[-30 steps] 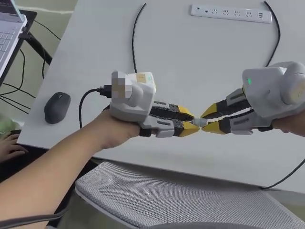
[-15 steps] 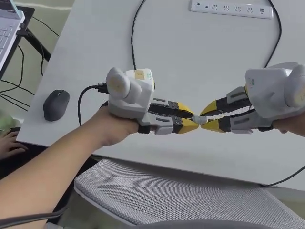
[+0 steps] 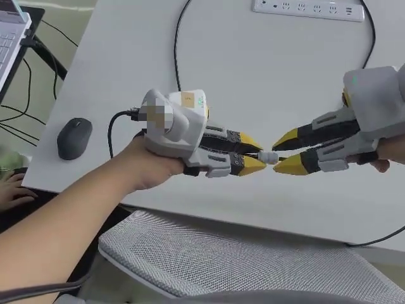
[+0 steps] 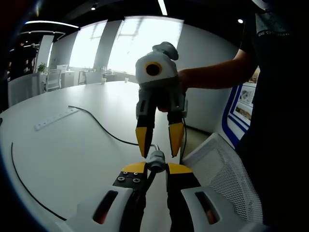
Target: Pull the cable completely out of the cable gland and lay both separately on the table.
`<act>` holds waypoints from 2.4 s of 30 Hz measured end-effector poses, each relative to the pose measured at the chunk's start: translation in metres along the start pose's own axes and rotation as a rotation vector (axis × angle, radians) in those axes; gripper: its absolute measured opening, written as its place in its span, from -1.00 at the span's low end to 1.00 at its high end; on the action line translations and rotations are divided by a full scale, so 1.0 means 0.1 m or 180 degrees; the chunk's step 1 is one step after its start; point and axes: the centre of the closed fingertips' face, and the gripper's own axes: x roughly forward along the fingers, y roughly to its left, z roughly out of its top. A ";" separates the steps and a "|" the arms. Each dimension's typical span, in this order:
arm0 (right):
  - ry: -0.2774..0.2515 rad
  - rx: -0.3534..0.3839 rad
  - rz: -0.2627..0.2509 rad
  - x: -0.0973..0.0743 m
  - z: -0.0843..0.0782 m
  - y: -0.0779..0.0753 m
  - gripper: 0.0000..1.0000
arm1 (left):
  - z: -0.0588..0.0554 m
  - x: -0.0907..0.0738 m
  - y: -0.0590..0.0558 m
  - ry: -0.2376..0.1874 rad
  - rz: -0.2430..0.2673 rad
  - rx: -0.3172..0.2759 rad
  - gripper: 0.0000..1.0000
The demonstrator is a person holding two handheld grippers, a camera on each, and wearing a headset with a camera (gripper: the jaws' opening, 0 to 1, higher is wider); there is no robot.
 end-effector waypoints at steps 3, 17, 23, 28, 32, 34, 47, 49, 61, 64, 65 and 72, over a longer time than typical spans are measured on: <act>-0.0158 0.0207 0.0104 -0.02 0.04 -0.04 -0.53 | 0.01 0.00 0.00 0.0015 0.0001 0.0047 -0.71; -0.0532 0.1285 0.0907 -0.04 0.16 0.09 -0.64 | 0.04 -0.01 -0.02 0.0052 -0.0029 0.0222 -0.71; -0.0479 0.1511 0.0971 -0.01 0.12 0.03 -0.67 | 0.05 -0.01 0.00 0.0027 -0.0052 0.0262 -0.71; -0.0501 0.1719 0.1159 -0.01 0.16 0.08 -0.67 | 0.08 -0.01 0.01 0.0015 -0.0062 0.0318 -0.71; -0.0538 0.1906 0.1250 -0.02 0.18 0.09 -0.80 | 0.09 0.00 0.01 0.0015 -0.0070 0.0351 -0.71; -0.0520 0.1911 0.1258 -0.02 0.16 0.09 -0.81 | 0.09 0.00 0.01 0.0011 -0.0082 0.0364 -0.71; -0.0262 0.1501 0.1116 -0.01 0.09 0.12 -0.86 | 0.05 0.04 -0.03 0.0082 -0.0104 0.0340 -0.72; -0.0265 0.1321 0.1025 -0.01 0.12 0.12 -0.87 | 0.05 0.02 -0.01 0.0065 -0.0097 0.0260 -0.72; -0.0086 -0.0258 0.0197 -0.01 0.19 0.14 -0.88 | 0.11 -0.03 -0.03 -0.0035 -0.0115 -0.0128 -0.71; -0.0023 -0.0680 -0.0001 -0.01 0.19 0.14 -0.88 | 0.12 -0.03 -0.02 -0.0063 -0.0126 -0.0230 -0.71; -0.0023 -0.0770 -0.0049 -0.01 0.19 0.15 -0.88 | 0.12 -0.03 -0.03 -0.0068 -0.0136 -0.0255 -0.71; 0.0221 -0.1754 -0.0615 0.04 0.17 0.11 -0.88 | 0.07 -0.03 0.01 -0.0052 -0.0134 -0.0444 -0.71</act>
